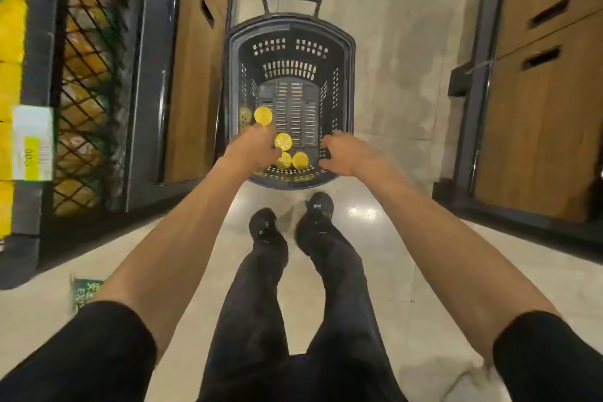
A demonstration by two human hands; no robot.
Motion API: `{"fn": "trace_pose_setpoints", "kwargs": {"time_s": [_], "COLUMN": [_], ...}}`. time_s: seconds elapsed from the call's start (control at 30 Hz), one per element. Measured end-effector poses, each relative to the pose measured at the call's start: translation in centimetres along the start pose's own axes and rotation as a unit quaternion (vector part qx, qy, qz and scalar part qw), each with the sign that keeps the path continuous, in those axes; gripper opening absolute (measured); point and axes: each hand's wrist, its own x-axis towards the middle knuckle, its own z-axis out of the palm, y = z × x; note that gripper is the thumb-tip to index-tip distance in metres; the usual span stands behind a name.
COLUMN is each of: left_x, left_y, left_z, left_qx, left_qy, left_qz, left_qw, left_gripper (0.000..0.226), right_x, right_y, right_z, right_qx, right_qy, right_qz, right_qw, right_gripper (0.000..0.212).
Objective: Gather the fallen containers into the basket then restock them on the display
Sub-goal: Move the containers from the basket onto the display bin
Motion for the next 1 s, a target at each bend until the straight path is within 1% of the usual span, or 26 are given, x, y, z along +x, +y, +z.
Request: {"fn": "trace_pose_setpoints", "kwargs": {"time_s": [0.17,0.33,0.43,0.53,0.63,0.77,0.9,1.0], "left_x": [6.9,14.6,18.8,22.7,25.9,28.7,30.7,31.6], "left_y": [-3.5,-7.1,-8.5,-9.8,-10.5,-11.0,-11.9,-12.4], "left_z": [5.7,11.5,14.6,17.5,20.0,22.4,24.0,24.8], "left_qx": [0.003,0.025,0.028,0.031,0.042,0.044,0.072,0.095], "left_qy": [0.019,0.021,0.014,0.011,0.017,0.027,0.028,0.009], "left_qz": [0.013,0.025,0.032,0.034,0.055,0.075,0.094,0.097], "left_qw": [1.000,0.999,0.999,0.999,0.997,0.996,0.993,0.991], "left_gripper": [0.046,0.042,0.041,0.044,0.046,0.049,0.046,0.044], "right_x": [7.7,15.4,19.8,23.8,26.9,30.2,32.2,33.0], "right_y": [1.7,3.6,4.9,5.7,6.1,6.4,7.3,7.5], "right_z": [5.7,11.9,15.4,18.1,20.0,21.5,23.0,24.0], "right_qx": [-0.003,0.012,-0.009,-0.031,-0.058,-0.085,-0.106,-0.126], "right_qy": [-0.017,-0.029,-0.033,-0.039,-0.049,-0.065,-0.087,-0.100], "right_qz": [0.031,0.049,0.033,0.016,0.000,-0.008,-0.030,-0.043], "right_qw": [0.999,0.998,0.999,0.999,0.997,0.994,0.990,0.986], "right_gripper": [0.048,0.050,0.051,0.051,0.055,0.058,0.069,0.066]}}
